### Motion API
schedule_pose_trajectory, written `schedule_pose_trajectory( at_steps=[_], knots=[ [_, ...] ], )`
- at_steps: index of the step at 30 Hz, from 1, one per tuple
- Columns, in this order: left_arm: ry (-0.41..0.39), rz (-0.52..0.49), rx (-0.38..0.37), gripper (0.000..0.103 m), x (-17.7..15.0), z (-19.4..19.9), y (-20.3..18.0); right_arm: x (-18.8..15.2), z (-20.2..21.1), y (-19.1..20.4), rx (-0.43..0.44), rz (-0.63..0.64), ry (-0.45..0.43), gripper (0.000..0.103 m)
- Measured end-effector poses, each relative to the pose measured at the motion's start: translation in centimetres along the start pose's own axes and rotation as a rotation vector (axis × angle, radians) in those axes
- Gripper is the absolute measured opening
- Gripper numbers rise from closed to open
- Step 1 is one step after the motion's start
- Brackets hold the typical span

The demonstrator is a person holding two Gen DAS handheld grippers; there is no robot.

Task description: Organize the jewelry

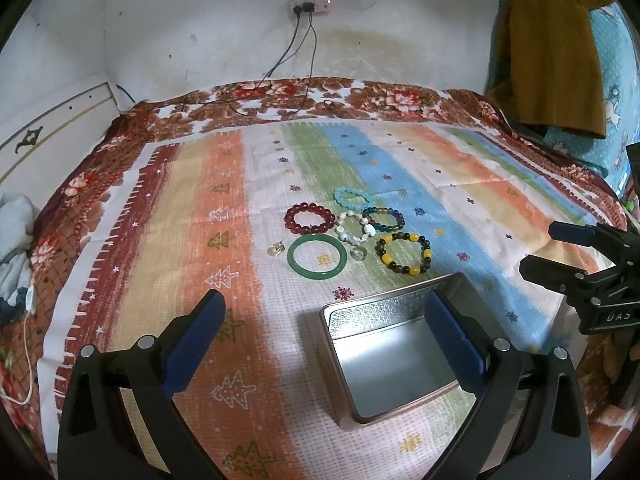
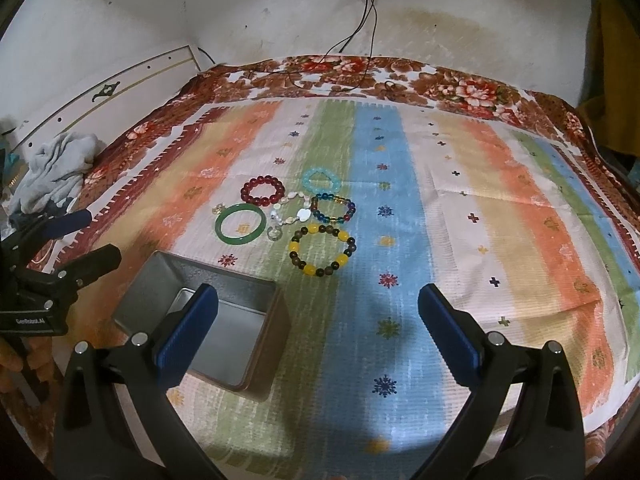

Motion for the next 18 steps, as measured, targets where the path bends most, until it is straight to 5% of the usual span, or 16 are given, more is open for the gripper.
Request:
schedule_pose_trajectory(
  at_steps=[18],
  knots=[
    [0.027,-0.005,0.022,0.098,0.8,-1.4,-0.2,2.2,-1.6,-0.5,-0.049,0.023,0.011,0.098]
  ],
)
Point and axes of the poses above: each gripper's, at about its wrist camera, not at the fingertips, and z roughly against the way its jaws point, y to its left, x to its top, the point moved 5 cm from there along -z, roughly the way its jaws point, and after that the axes turned 5 degrees about y, right-handed, at the moved point
